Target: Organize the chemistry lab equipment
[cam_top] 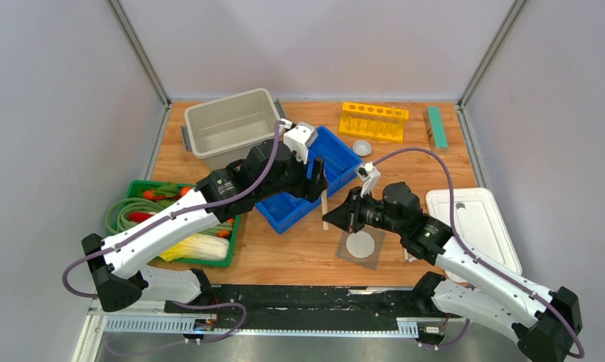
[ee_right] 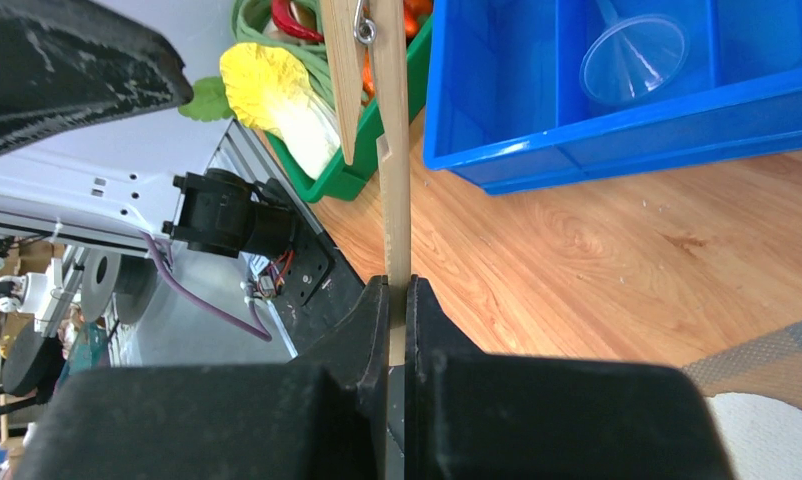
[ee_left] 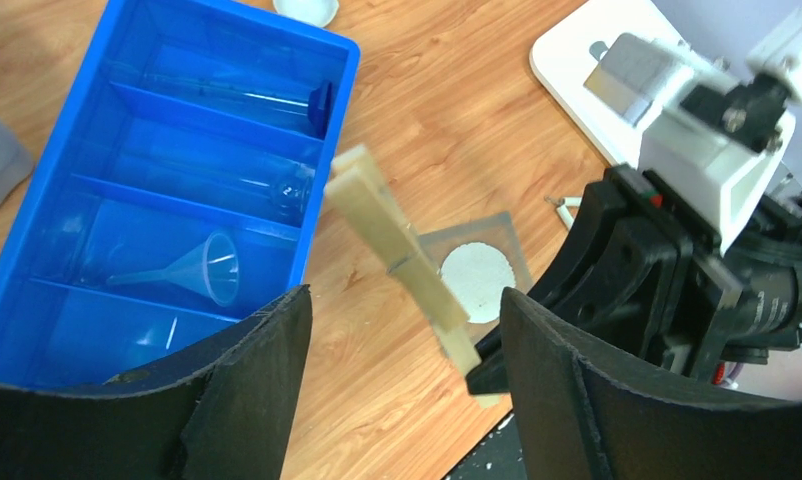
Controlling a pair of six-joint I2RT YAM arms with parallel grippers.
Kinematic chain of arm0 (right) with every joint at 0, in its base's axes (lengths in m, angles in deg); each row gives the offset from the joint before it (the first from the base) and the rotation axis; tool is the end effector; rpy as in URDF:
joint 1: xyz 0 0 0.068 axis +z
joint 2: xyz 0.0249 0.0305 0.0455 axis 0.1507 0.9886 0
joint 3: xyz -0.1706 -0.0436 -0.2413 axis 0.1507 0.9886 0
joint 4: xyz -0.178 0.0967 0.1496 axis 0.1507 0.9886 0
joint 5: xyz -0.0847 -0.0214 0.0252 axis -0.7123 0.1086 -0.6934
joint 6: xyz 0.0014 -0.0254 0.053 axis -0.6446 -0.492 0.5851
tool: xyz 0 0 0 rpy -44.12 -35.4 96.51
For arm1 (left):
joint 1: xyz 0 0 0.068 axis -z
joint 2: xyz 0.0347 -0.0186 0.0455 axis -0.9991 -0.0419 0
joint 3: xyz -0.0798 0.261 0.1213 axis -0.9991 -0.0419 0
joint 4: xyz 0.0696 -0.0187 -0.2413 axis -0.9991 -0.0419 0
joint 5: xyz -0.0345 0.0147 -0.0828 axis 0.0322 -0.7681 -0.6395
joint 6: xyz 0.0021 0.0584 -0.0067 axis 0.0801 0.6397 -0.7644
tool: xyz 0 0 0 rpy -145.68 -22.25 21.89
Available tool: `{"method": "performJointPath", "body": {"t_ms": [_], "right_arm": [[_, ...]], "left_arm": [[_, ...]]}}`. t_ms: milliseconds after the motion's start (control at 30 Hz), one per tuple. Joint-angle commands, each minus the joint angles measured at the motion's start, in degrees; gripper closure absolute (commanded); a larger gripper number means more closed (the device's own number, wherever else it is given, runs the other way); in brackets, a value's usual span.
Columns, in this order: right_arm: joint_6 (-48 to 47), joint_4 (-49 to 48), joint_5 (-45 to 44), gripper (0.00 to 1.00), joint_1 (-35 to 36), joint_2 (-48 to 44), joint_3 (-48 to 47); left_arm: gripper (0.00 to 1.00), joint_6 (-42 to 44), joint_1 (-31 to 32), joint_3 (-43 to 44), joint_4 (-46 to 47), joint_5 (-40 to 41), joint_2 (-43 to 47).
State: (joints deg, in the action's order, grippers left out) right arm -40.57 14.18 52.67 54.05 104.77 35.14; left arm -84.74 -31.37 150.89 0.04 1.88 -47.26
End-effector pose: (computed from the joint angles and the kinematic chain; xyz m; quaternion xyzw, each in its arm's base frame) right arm 0.1161 0.1352 0.3004 -0.1569 0.8003 0.4579 0.3540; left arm 0.1515 -0.2159 0.4166 0.2037 0.8223 -0.2926 0.4436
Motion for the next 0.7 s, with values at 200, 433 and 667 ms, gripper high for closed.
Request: {"method": "performJointPath", "body": {"t_ms": [200, 433, 667], "right_arm": [[-2.02, -4.54, -6.86, 1.0, 4.27, 0.81, -2.31], [-1.85, -4.63, -7.3, 0.97, 4.54, 3.1, -2.4], [-1.76, -4.98, -6.77, 0.69, 4.62, 4.25, -2.31]], "left_arm": [[0.34, -5.52, -3.66, -0.13, 3.42, -3.34, -1.82], [0.7, -9.29, -6.3, -3.38, 8.88, -12.13, -2.26], [1.0, -7.98, -7.8, -4.27, 8.88, -14.17, -2.35]]}}
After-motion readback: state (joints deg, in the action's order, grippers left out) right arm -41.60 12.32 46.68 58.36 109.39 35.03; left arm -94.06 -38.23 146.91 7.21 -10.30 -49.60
